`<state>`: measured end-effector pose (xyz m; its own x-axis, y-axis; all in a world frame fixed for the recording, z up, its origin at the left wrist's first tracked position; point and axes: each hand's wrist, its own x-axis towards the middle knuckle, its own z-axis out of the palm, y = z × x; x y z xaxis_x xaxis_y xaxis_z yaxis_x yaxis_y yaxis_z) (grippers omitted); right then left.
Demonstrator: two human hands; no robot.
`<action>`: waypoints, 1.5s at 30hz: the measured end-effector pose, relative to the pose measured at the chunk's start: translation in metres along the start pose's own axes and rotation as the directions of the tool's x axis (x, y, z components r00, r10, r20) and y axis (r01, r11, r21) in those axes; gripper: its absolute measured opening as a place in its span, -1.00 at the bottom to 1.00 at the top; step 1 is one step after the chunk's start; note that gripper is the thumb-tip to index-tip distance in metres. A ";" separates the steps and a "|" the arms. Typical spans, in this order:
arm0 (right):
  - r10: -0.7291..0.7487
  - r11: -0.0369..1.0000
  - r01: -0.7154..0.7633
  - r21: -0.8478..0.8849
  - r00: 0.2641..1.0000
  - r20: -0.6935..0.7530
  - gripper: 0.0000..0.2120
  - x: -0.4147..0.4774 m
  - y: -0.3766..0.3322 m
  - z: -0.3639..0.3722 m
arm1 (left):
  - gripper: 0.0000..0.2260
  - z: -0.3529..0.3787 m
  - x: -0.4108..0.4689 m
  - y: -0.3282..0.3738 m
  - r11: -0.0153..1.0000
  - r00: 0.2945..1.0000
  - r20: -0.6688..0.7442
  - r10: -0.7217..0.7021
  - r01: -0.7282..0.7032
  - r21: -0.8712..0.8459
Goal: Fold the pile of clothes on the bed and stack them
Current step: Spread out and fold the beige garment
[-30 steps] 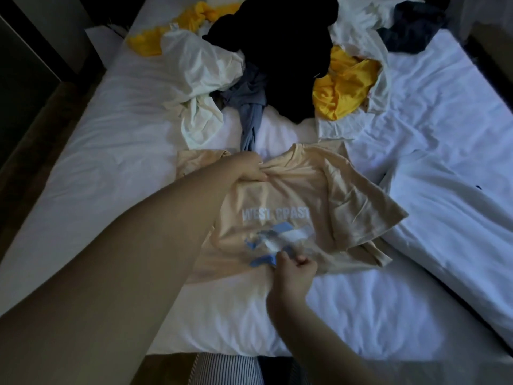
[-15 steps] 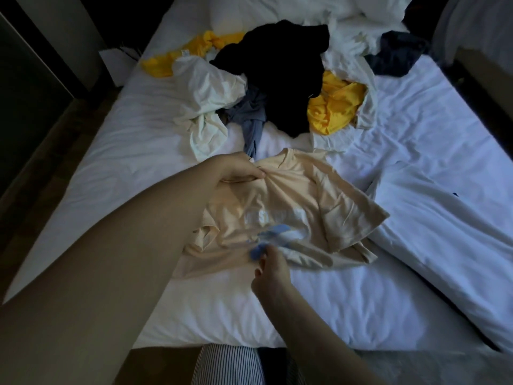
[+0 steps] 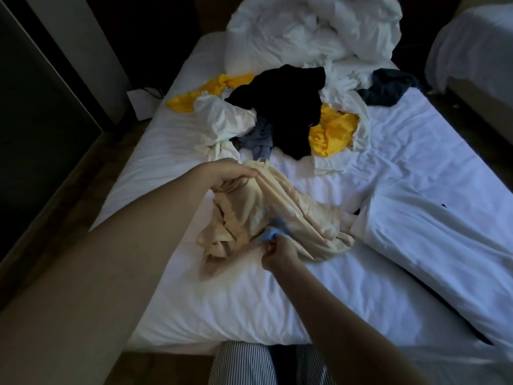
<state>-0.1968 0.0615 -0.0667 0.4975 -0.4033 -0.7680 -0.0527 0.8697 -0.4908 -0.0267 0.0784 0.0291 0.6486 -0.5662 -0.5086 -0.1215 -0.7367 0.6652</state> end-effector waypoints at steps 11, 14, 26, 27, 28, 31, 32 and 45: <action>-0.638 0.630 0.556 -0.542 0.768 0.047 -0.72 -0.069 -0.171 -0.010 | -0.83 -0.071 -0.057 0.015 0.843 0.977 -0.182 -0.106 -0.009 -0.539; -0.690 0.534 0.630 -0.564 0.710 0.140 -0.73 -0.099 -0.201 -0.004 | -0.84 -0.078 -0.079 0.028 0.884 0.979 -0.193 -0.066 -0.032 -0.466; -0.482 0.404 0.634 -0.659 0.760 0.436 -0.77 -0.160 -0.233 -0.017 | -0.74 -0.092 -0.140 0.036 0.933 0.955 -0.142 0.260 -0.210 0.294; -0.422 0.366 0.638 -0.677 0.762 0.491 -0.80 -0.162 -0.230 -0.019 | -0.75 -0.091 -0.138 0.031 0.908 0.946 -0.170 0.275 -0.197 0.369; -0.364 0.291 0.645 -0.707 0.758 0.542 -0.82 -0.161 -0.228 -0.021 | -0.72 -0.093 -0.132 0.027 0.891 0.935 -0.196 0.297 -0.197 0.410; -0.414 -0.075 0.604 -0.793 0.705 0.576 -0.95 -0.153 -0.225 -0.026 | -0.69 -0.098 -0.119 0.019 0.884 0.900 -0.265 0.346 -0.219 0.413; -0.473 -0.171 0.576 -0.799 0.663 0.580 -0.96 -0.146 -0.226 -0.024 | -0.75 -0.100 -0.118 0.020 0.883 0.885 -0.300 0.357 -0.214 0.418; -0.746 -0.336 0.597 -0.729 0.304 0.593 -0.85 -0.113 -0.256 0.019 | -0.87 -0.120 -0.109 0.038 0.823 0.638 -0.547 0.543 -0.275 0.497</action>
<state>-0.2230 -0.1101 0.1540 0.7037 -0.6024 0.3767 -0.3163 -0.7404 -0.5932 -0.0118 0.1572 0.1758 0.7586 -0.5586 0.3354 -0.6513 -0.6348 0.4158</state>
